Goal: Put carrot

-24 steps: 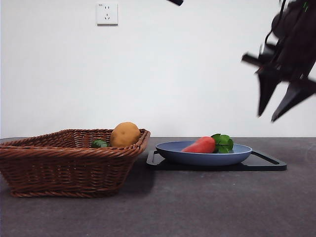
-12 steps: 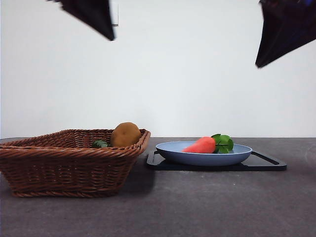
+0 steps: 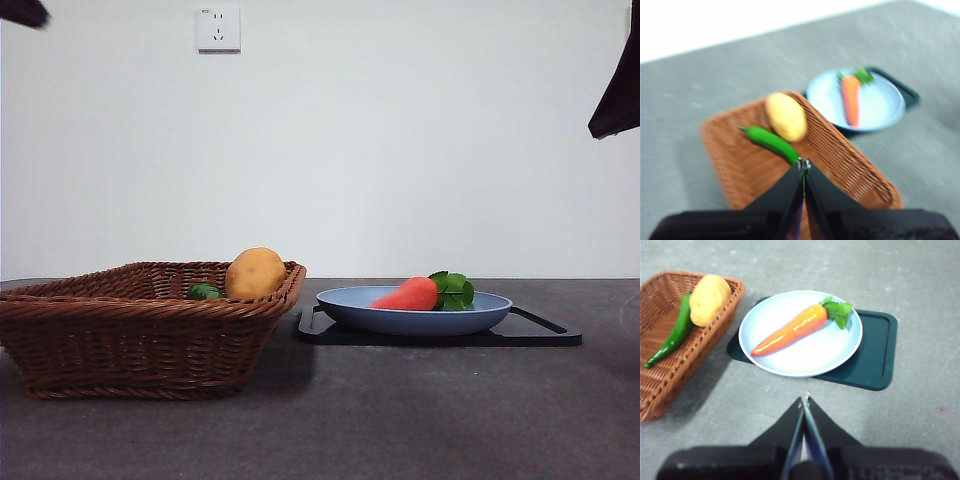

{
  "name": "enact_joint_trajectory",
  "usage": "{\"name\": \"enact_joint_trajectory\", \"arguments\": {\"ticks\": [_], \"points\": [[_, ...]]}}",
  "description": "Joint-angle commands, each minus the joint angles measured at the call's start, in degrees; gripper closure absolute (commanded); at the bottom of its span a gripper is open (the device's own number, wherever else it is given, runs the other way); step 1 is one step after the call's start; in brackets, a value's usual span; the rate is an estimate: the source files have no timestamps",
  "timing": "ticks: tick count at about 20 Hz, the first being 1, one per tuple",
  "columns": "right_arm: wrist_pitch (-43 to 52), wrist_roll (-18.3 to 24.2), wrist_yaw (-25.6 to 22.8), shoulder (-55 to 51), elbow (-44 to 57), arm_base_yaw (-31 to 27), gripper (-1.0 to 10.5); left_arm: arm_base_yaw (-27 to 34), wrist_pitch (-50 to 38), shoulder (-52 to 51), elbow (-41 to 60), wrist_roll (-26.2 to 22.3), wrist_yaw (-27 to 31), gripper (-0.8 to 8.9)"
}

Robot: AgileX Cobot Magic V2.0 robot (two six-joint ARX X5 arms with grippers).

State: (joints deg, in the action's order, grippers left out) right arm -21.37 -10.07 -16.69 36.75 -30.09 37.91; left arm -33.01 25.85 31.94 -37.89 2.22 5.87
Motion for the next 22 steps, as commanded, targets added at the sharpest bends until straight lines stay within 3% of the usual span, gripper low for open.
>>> {"name": "enact_joint_trajectory", "arguments": {"ticks": [1, 12, 13, 14, 17, 22], "points": [[1.46, -0.61, -0.35, 0.39, -0.09, 0.39, 9.4, -0.17, -0.61, -0.74, -0.39, 2.69, -0.02, 8.06], [1.57, -0.59, -0.35, 0.37, -0.09, 0.39, 9.4, -0.17, -1.64, -1.16, -0.39, 2.69, 0.11, 8.06], [1.57, -0.59, -0.31, 0.35, -0.09, 0.39, 9.4, 0.24, -1.62, -2.91, -0.39, 2.29, -0.04, 8.05], [1.6, -0.59, -0.31, 0.35, -0.09, 0.39, 9.4, 1.03, -0.9, -5.14, -0.37, -1.86, 0.11, 8.05], [1.6, -0.59, -0.33, 0.35, -0.09, 0.39, 9.4, 7.45, -0.79, -13.2, 1.53, -6.75, -0.13, 8.05], [1.6, -0.59, -0.33, 0.35, -0.09, 0.39, 9.4, 25.49, -12.0, -24.11, 13.6, -6.73, -0.59, 8.05]]}}
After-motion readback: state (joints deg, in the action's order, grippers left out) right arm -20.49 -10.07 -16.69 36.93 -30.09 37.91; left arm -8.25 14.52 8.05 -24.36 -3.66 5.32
